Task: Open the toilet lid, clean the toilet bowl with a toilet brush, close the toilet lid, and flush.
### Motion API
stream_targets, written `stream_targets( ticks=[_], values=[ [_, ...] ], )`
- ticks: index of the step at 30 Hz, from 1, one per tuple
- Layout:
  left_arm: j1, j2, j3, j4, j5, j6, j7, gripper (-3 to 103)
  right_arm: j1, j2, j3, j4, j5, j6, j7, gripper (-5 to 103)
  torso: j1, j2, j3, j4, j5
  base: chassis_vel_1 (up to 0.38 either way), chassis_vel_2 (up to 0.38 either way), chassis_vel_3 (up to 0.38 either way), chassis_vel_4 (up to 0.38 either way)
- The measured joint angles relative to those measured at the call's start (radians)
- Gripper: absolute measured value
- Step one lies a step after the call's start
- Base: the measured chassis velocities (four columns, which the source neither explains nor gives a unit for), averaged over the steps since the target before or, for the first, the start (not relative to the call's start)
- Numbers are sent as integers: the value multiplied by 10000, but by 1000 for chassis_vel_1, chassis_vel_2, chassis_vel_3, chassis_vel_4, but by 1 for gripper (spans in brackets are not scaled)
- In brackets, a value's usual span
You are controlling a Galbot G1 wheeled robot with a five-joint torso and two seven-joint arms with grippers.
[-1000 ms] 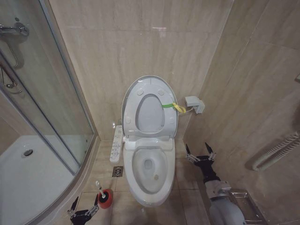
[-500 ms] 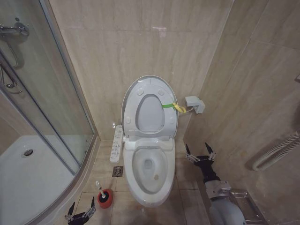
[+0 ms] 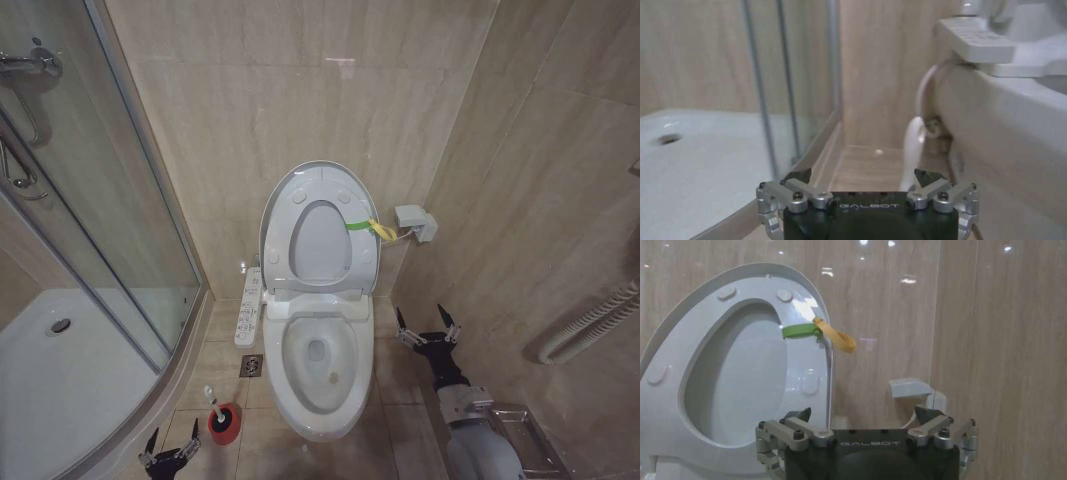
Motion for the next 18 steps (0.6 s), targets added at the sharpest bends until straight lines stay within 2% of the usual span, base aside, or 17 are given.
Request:
stream_targets(
  ticks=[2, 5, 15, 18],
  values=[
    [-242, 56, 33, 349, 204, -226, 332, 100, 0, 0, 0, 0, 0, 0, 0, 100, 0, 0, 0, 0, 1, 0, 0, 0, 0],
    [-464, 102, 66, 650, 365, -379, 502, 100, 0, 0, 0, 0, 0, 0, 0, 100, 0, 0, 0, -1, 1, 0, 0, 0, 0],
    [-876, 267, 53, 1065, 1023, -586, 550, 100, 0, 0, 0, 0, 0, 0, 0, 100, 0, 0, 0, 0, 2, 0, 0, 0, 0],
    [-1090, 319, 109, 1333, 1097, -753, 823, 100, 0, 0, 0, 0, 0, 0, 0, 100, 0, 0, 0, 0, 1, 0, 0, 0, 0]
  ],
)
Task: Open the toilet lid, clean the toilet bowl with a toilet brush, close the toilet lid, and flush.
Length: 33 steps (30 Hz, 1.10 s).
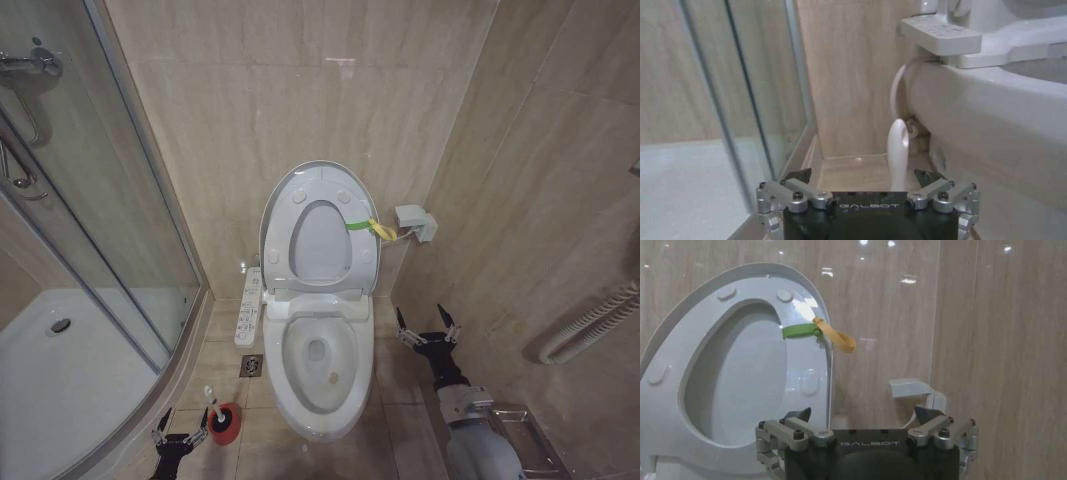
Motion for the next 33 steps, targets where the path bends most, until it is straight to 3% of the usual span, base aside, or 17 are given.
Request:
stream_targets(
  ticks=[13, 33],
  values=[
    [-794, 141, 118, 908, 7, -304, 744, 98, 0, 0, 0, 0, 0, 0, 0, 100, 0, 0, 0, 0, 0, 0, 0, 0, 0],
    [-1584, -51, 361, 1666, 92, -442, 1059, 93, 0, 0, 0, 0, 0, 0, 0, 100, 0, 0, -1, 0, 1, 0, 0, 0, 0]
  ],
)
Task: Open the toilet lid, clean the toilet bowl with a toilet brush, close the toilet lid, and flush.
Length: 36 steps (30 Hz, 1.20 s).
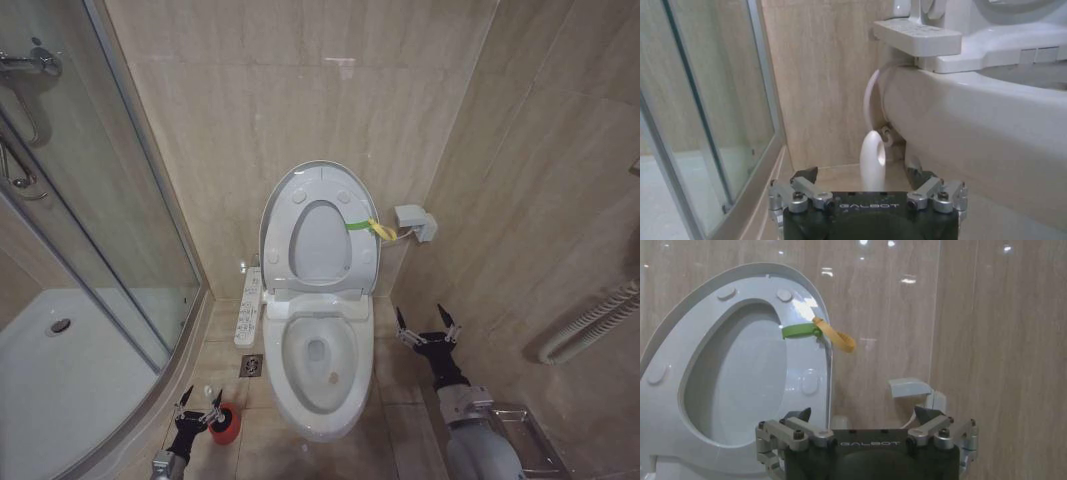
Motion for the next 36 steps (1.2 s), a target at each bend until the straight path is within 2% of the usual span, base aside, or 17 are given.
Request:
stream_targets(
  ticks=[4, 5, 11, 12, 19, 20, 24, 26, 27, 33, 34, 36],
  values=[
    [-51, -24, -13, 97, 74, -46, 19, 93, 0, 0, 0, 0, 0, 0, 0, 100, 0, 0, 0, 0, 0, 0, 0, 0, 0],
    [-62, -24, -20, 106, 81, -50, 16, 86, 0, 0, 0, 0, 0, 0, 0, 100, 0, 0, 0, 0, 0, 0, 0, 0, 0],
    [-135, -18, -38, 254, 101, -76, -25, 86, 0, 0, 0, 0, 0, 0, 0, 100, 0, 0, 0, 0, 0, 0, 0, 0, 0],
    [-151, -18, -39, 308, 101, -86, -27, 75, 0, 0, 0, 0, 0, 0, 0, 100, 0, 0, 0, 0, 0, 0, 0, 0, 0],
    [-281, -57, -67, 614, 131, -194, -30, 75, 0, 0, 0, 0, 0, 0, 0, 100, 0, 0, 0, 0, 0, 0, 0, 0, 0],
    [-298, -69, -84, 655, 147, -212, -30, 58, 0, 0, 0, 0, 0, 0, 0, 100, 0, 0, 0, 0, 0, 0, 0, 0, 0],
    [-319, -87, -111, 688, 153, -244, 34, 58, 0, 0, 0, 0, 0, 0, 0, 100, 0, 0, 0, 0, 0, 0, 0, 0, 0],
    [-323, -96, -140, 700, 141, -261, 273, 58, 0, 0, 0, 0, 0, 0, 0, 100, 0, 0, 0, 0, 0, 0, 0, 0, 0],
    [-323, -100, -157, 709, 125, -265, 401, 31, 0, 0, 0, 0, 0, 0, 0, 100, 0, 0, 0, 0, 0, 0, 0, 0, 0],
    [-306, -109, -207, 727, 86, -295, 722, 31, 0, 0, 0, 0, 0, 0, 0, 100, 0, 0, 0, -1, -1, 0, 0, 0, 0],
    [-275, -110, -217, 727, 74, -327, 779, 20, 0, 0, 0, 0, 0, 0, 0, 100, 0, 0, 1, 0, 0, 0, 0, 0, 0],
    [-257, -117, -218, 727, 35, -351, 779, 20, 0, 0, 0, 0, 0, 0, 0, 100, 0, 0, 0, 0, 0, 0, 0, 0, 0]
  ],
)
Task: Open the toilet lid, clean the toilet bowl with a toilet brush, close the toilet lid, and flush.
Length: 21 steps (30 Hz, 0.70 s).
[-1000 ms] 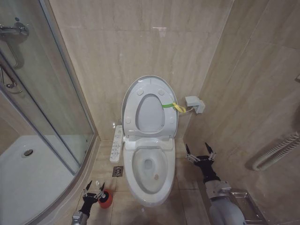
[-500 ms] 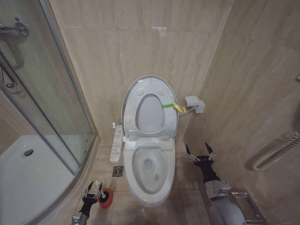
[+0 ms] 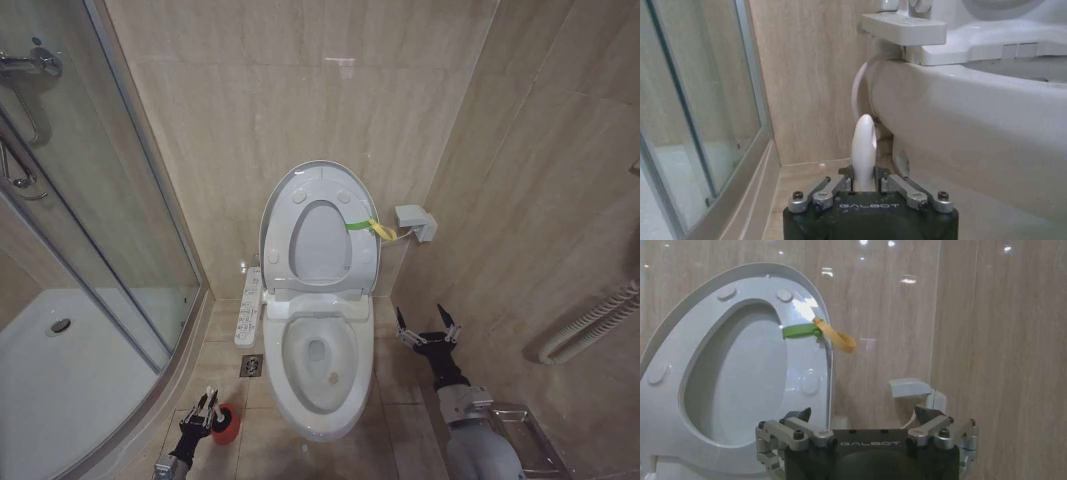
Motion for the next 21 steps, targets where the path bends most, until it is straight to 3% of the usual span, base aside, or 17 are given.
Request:
stream_targets(
  ticks=[12, 21],
  values=[
    [73, -81, 11, 2, -45, -139, -101, 20, 0, 0, 0, 0, 0, 0, 0, 100, 0, 0, 0, 0, 0, 0, 0, 0, 0],
    [126, -154, -28, -109, -357, -149, 224, 20, 0, 0, 0, 0, 0, 0, 0, 100, 0, 0, 0, 0, 0, 0, 0, 0, 0]
  ],
)
